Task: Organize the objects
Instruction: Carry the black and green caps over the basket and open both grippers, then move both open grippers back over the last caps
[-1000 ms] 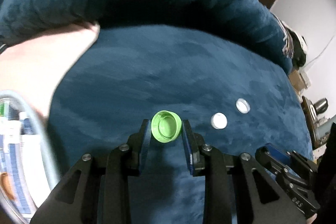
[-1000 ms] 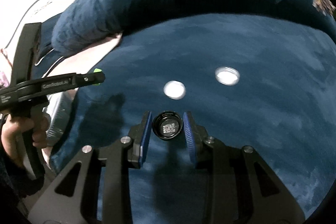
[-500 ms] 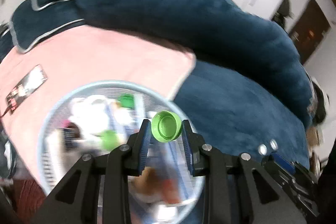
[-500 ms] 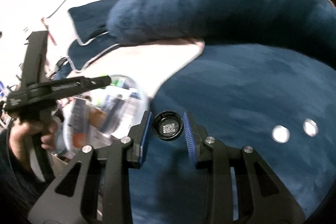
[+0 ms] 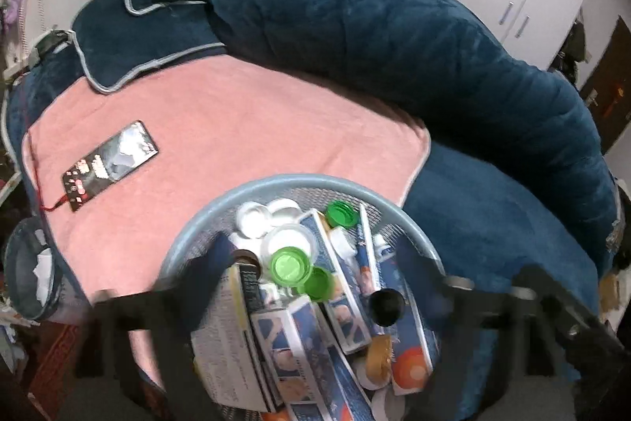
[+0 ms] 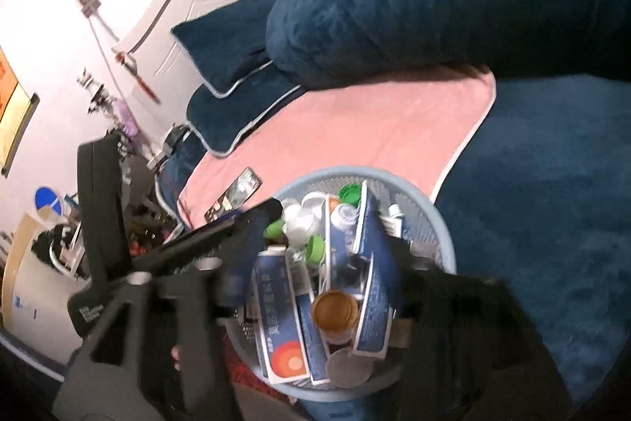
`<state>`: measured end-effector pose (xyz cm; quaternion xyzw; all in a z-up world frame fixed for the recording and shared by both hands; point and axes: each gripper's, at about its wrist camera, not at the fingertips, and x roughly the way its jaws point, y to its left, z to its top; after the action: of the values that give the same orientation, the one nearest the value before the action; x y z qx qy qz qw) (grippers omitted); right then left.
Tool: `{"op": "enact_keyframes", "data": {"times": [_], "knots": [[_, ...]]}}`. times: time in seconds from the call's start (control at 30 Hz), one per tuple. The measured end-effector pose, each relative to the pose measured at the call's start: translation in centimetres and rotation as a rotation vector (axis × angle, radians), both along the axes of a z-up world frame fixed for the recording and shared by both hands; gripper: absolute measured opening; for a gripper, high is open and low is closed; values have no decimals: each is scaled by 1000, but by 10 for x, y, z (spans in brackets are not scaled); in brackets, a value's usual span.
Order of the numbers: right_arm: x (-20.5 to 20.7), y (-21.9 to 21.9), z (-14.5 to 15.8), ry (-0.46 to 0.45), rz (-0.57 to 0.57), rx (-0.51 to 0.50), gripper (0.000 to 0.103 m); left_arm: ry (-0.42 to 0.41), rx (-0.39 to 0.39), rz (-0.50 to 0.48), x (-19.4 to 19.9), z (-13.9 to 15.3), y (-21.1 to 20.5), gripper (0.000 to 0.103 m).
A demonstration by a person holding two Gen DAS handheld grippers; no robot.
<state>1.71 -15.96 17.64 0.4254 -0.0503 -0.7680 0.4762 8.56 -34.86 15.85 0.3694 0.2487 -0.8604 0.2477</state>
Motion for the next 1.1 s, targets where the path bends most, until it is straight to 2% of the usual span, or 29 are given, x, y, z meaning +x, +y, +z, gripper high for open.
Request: {"op": "enact_keyframes", "data": {"times": [0.07,0.13,0.4,0.77,0.97,1.1], "knots": [[-1,5,2,25,-30,12,84,-1,-9,6,0,1,0,98],[-4,12,2,28,-48,21,89,-4,-5,4,-1,0,1,99],[-26,43,-2,40,-106,85,90,-7,-16,-20,-12,4,18,100],[-51,104,-17,27,-188,121,90,-31,-44,-95,-40,10,62,100],[-75,151,-32,56,-249,205,90,-39,-56,-231,-73,8,115,100],[-105,200,-47,61,-351,273,90,-72,-40,-333,-105,-5,156,100]]}}
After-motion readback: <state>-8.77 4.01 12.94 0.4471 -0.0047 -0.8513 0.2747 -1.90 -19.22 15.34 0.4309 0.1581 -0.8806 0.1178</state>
